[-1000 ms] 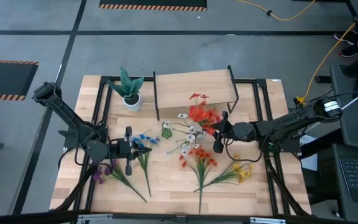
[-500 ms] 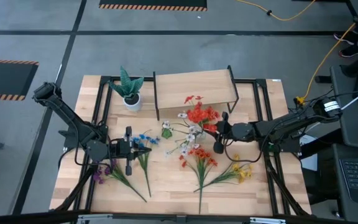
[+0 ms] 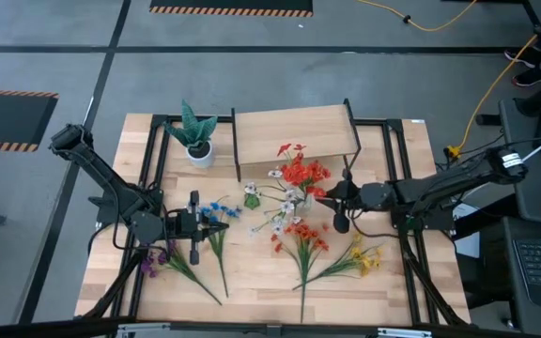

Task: Pick and place flowers into a vace then onto a shelf
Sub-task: Put the yellow flowers into the transparent vase

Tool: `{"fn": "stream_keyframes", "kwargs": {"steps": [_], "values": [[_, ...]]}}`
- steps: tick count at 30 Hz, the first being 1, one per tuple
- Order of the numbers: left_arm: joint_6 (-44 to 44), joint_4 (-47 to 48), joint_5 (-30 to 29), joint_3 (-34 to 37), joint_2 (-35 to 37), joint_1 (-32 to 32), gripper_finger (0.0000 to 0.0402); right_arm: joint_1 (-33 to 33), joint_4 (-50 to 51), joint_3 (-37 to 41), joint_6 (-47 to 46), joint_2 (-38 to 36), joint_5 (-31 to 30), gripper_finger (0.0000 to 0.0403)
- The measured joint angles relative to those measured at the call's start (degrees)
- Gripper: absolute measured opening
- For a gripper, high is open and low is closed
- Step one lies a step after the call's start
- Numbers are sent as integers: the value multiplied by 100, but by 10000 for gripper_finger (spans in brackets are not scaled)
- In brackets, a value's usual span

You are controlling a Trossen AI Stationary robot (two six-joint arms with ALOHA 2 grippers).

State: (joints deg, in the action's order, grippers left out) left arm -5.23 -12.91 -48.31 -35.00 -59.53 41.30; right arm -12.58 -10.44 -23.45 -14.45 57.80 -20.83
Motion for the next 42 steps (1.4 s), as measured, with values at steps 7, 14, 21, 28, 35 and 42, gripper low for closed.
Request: {"fn": "stream_keyframes", "kwargs": {"steps": [7, 14, 21, 28, 35, 42], "values": [[235, 0, 0, 0, 0, 0, 4, -741, 1953, -933, -683, 206, -379, 52], [151, 0, -1, 0, 0, 0, 4, -1478, 3677, -2066, -1829, 1134, -502, 6], [151, 0, 0, 0, 0, 0, 4, -2101, 4294, -3371, -1946, 2420, -561, 8], [154, 0, 0, 0, 0, 0, 5, -2484, 6221, -4828, -3154, 3551, -501, 8], [484, 0, 0, 0, 0, 0, 6, -2755, 7183, -5609, -3977, 4212, -49, 4], [494, 0, 0, 0, 0, 2, 4, -2910, 7150, -5586, -4250, 4423, 186, 49]]}}
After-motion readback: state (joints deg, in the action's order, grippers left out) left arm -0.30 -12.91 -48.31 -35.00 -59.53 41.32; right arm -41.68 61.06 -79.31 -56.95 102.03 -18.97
